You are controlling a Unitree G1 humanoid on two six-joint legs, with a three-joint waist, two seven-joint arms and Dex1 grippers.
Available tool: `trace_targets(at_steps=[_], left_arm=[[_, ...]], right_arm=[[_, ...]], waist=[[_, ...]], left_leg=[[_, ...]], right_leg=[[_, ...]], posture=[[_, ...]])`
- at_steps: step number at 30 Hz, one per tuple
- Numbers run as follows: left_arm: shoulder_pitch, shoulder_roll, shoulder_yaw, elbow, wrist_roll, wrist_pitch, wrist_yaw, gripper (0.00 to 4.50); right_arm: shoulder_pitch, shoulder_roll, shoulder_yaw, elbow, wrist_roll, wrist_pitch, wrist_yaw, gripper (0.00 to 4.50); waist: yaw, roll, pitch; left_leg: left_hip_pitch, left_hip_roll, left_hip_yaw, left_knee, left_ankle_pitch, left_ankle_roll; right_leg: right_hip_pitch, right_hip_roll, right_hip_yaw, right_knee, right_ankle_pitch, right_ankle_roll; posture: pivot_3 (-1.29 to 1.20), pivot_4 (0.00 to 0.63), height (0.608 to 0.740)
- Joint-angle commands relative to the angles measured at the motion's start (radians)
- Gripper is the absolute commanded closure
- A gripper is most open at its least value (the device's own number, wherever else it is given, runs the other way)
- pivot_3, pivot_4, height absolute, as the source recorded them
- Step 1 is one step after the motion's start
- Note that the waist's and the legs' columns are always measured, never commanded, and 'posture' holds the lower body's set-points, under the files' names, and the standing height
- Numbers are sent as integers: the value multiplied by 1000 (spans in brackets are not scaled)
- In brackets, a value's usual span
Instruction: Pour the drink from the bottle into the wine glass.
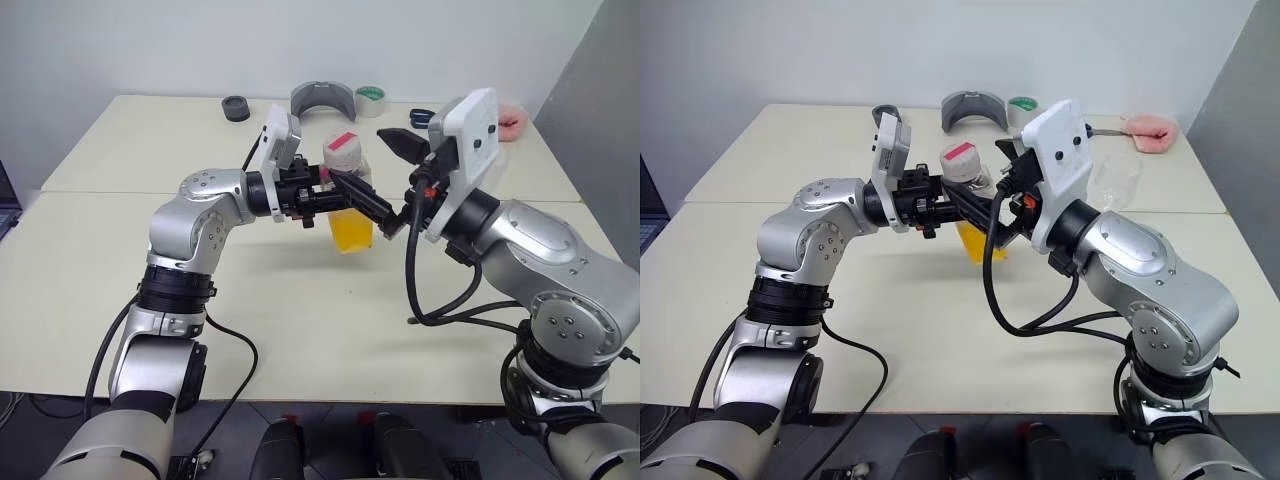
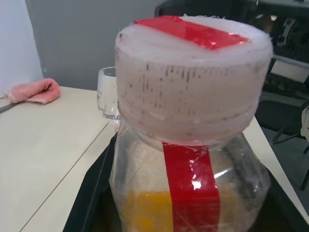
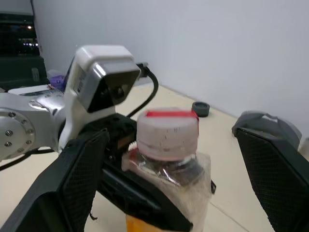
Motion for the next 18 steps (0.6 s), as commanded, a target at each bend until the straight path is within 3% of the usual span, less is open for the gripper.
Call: trace_targets(at_steps=[1,11,14,18], left_arm=[[-24,3,19,-38,-10,-7,-4,2526],[-24,1,19,-44,-10,-5,-2,2526],[-24,2,19,-44,-10,-4,-2,2526],[-25,2,19,-45,-10,-3,1,2526]], right_arm=[[-29,7,5,10,-14,-42,-4,23],[-53,15,60,74,-63,-94,7,23],[-53,18,62,82,-68,-106,16,625],[-52,19,65,87,-63,-116,22,2002]], waist=[[0,0,0],[0,0,0],[0,0,0],[0,0,0]], left_leg=[[0,0,0,0,0,0],[0,0,0,0,0,0],[0,0,0,0,0,0],[0,0,0,0,0,0]], right_leg=[[0,0,0,0,0,0],[0,0,0,0,0,0],[0,0,0,0,0,0],[0,0,0,0,0,0]], posture=[[0,150,740],[0,150,740],[0,150,740],[0,150,740]])
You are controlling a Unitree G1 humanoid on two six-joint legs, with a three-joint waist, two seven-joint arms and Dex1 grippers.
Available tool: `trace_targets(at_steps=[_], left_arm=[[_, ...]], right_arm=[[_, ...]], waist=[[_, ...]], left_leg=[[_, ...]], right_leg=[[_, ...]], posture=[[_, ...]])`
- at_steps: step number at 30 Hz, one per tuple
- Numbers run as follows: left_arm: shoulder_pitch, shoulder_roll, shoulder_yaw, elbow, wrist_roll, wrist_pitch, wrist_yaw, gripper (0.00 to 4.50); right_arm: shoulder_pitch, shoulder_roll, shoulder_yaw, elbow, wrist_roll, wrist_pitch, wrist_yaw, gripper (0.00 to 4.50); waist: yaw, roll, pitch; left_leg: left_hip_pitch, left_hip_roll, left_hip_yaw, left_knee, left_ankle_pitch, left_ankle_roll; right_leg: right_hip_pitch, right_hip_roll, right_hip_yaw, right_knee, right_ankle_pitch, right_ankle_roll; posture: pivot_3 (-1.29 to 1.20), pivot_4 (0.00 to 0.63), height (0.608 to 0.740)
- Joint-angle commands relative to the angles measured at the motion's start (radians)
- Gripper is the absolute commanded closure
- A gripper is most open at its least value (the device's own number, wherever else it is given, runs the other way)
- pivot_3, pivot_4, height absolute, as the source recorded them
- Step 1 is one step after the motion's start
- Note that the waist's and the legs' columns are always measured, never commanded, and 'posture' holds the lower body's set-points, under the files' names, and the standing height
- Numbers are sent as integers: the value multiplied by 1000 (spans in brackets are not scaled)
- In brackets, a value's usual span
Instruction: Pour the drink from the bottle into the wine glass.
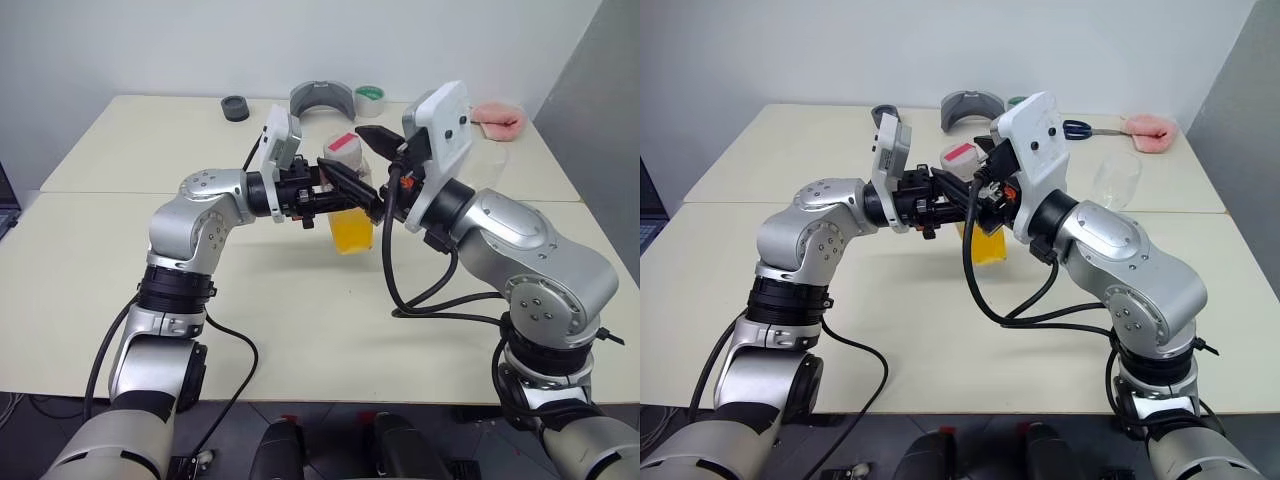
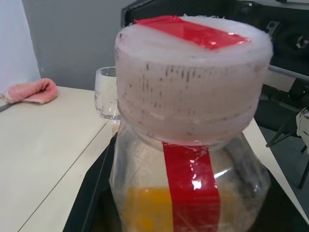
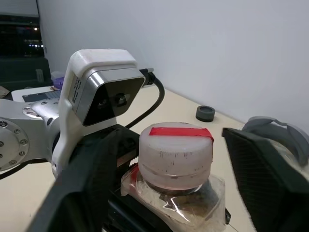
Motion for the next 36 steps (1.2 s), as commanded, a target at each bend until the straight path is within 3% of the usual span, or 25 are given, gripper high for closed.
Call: trace_targets(at_steps=[1,2,7,11,18,25,36], left_arm=[[-26,2,19,-43,-10,-5,4,2526],[-26,1,19,-45,-9,-5,6,2526],[-39,-2,18,-31,-6,-7,10,2526],[-37,2,16,-35,-10,0,3,2526],[-32,18,18,-55,-14,23,-17,2526],[-16,55,33,-110,-33,68,-10,2526],[4,66,24,-147,-54,88,-2,2526]], right_arm=[[-17,0,-6,-23,-4,-33,12,2406],[-12,0,-3,-25,-4,-35,14,2673],[-13,1,-4,-4,-9,-52,32,2699],[-16,3,-75,75,80,-66,119,2699],[-132,-141,-97,422,148,-242,582,2699],[-228,-138,-38,623,181,-325,963,2699],[-315,-80,32,803,114,-401,1177,2699]], waist=[[0,0,0],[0,0,0],[0,0,0],[0,0,0],[-1,0,0],[0,0,0],[0,1,0]], left_leg=[[0,0,0,0,0,0],[0,0,0,0,0,0],[0,0,0,0,0,0],[0,0,0,0,0,0],[0,0,1,0,0,0],[0,0,0,-1,0,0],[0,0,0,1,0,0]], right_leg=[[0,0,0,0,0,0],[0,0,0,0,0,0],[0,0,0,0,0,0],[0,0,0,0,0,0],[0,0,0,0,0,0],[0,1,0,0,0,0],[0,0,0,0,0,0]], posture=[[0,150,740],[0,150,740],[0,150,740],[0,150,740],[0,150,740],[0,150,740],[0,150,740]])
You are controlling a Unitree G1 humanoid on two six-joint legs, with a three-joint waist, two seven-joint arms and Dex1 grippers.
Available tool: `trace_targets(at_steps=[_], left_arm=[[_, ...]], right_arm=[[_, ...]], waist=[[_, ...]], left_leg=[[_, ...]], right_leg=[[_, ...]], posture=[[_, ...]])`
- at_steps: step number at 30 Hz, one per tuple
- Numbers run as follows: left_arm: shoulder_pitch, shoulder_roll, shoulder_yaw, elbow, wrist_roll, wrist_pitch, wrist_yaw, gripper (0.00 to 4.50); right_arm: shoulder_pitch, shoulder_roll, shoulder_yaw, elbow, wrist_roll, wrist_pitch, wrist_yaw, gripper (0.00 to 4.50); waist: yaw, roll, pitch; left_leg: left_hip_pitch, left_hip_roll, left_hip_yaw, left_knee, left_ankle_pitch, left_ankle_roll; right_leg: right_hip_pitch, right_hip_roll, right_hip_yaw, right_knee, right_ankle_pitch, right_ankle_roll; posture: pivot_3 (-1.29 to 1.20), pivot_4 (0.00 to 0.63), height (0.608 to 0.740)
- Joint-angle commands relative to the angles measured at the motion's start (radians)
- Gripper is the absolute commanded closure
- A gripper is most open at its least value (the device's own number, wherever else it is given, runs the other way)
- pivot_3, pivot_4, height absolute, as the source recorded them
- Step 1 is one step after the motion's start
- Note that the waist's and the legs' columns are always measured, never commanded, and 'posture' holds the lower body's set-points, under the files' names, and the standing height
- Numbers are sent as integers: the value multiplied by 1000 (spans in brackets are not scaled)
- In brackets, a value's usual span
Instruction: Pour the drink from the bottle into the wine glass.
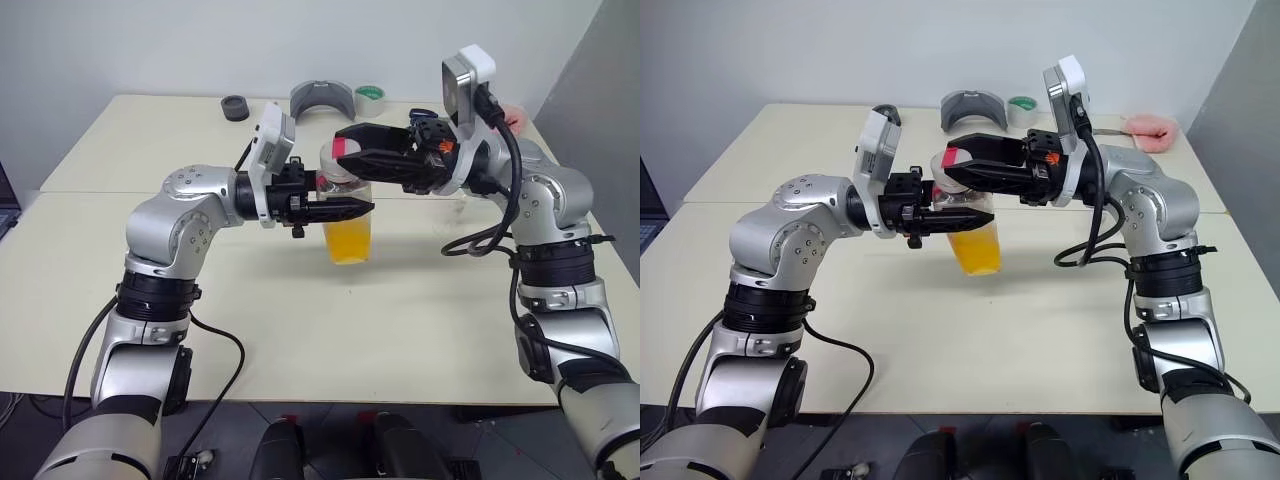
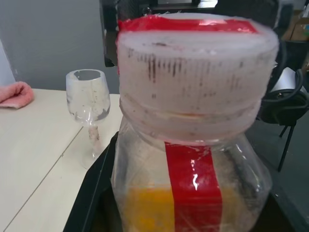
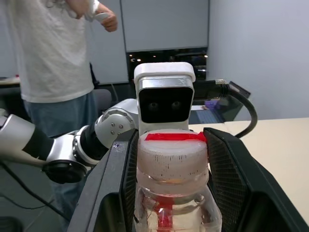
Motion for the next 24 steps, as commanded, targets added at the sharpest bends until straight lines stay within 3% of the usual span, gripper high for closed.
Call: trace_targets(at_steps=[1,2,10,18,24], left_arm=[[-25,-4,22,3,5,-4,35,2526],[-25,-5,22,4,5,-6,35,2526],[-25,-16,24,22,6,-15,40,2526],[-21,-27,20,34,8,-28,40,2526],[-36,-35,16,61,14,-50,31,2526]], right_arm=[[-52,35,63,-20,5,-19,112,2699],[-54,37,63,-13,-1,-21,118,2699],[-34,-32,14,-37,0,35,79,36],[90,-143,-96,-315,85,208,-113,36],[156,-138,-148,-456,113,251,-304,36]], waist=[[0,0,0],[0,0,0],[1,0,0],[7,0,0],[0,0,0]], left_leg=[[0,0,0,0,0,0],[0,0,0,0,0,0],[0,0,0,0,0,0],[0,-1,0,0,0,0],[0,0,0,0,0,0]], right_leg=[[0,0,0,0,0,0],[0,0,0,0,0,0],[0,0,0,0,0,0],[0,-2,-1,0,0,0],[0,-1,0,0,0,0]], posture=[[0,150,740],[0,150,740],[0,150,740],[0,150,740],[0,150,740]])
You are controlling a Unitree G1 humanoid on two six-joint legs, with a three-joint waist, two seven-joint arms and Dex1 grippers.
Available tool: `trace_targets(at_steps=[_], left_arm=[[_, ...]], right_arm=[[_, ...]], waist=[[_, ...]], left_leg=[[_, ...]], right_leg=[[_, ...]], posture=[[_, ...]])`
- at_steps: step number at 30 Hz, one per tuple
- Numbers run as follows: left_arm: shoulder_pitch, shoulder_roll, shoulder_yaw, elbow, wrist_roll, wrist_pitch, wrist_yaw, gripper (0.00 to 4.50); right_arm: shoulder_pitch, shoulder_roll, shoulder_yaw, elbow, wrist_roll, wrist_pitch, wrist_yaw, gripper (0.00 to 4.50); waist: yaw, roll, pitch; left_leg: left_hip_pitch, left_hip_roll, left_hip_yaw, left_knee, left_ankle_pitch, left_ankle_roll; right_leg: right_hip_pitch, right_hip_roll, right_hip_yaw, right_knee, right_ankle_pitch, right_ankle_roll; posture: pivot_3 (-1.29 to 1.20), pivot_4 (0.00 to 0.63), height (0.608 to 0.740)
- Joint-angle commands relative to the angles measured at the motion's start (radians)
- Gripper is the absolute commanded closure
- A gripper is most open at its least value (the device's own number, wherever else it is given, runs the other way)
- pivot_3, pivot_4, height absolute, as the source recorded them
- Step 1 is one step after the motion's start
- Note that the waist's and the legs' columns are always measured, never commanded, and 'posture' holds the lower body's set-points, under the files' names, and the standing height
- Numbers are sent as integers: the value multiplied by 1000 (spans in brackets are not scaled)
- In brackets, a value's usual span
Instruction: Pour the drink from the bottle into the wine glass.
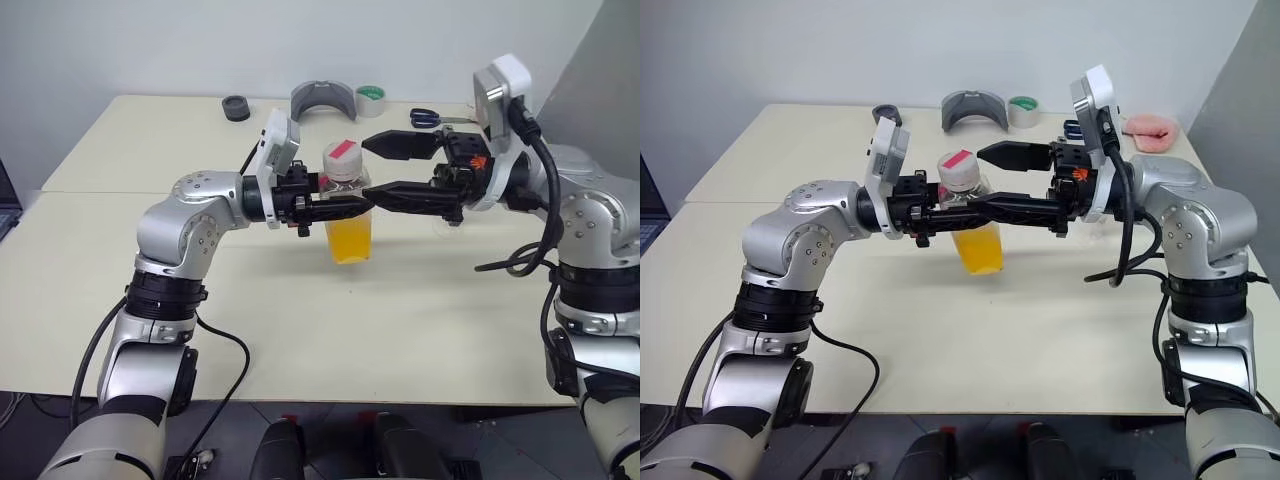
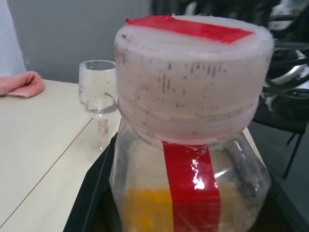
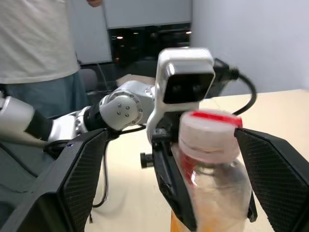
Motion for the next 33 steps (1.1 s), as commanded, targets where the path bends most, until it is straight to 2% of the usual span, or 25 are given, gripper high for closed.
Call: trace_targets(at_steps=[1,7,11,20,26,33], left_arm=[[-39,-4,24,-6,-3,-30,-8,2526],[-55,-13,21,16,5,-46,-16,2526],[-49,-11,26,10,8,-47,-13,2526],[-38,-3,30,0,7,-44,-8,2526],[-44,-7,26,3,8,-46,-8,2526],[-47,-8,23,2,10,-47,-11,2526]], right_arm=[[15,4,-44,-80,45,17,-87,36],[48,-7,-46,-153,40,16,-203,36],[63,-8,-6,-260,-7,43,-346,36],[90,119,54,-402,-39,105,-633,36],[83,165,73,-388,-50,91,-687,36],[71,160,97,-346,-100,57,-687,36]], waist=[[0,0,0],[1,0,0],[1,0,0],[1,0,0],[1,0,0],[0,0,0]], left_leg=[[0,0,0,0,0,0],[0,0,0,0,0,0],[0,0,0,0,0,0],[0,0,0,0,0,0],[0,0,0,0,0,0],[0,0,0,0,0,0]], right_leg=[[0,0,0,0,0,0],[0,0,0,0,0,0],[0,0,0,0,0,0],[0,0,1,0,0,0],[0,0,1,0,0,0],[0,0,1,0,0,0]], posture=[[0,150,740],[0,150,740],[0,150,740],[0,150,740],[0,150,740],[0,150,740]])
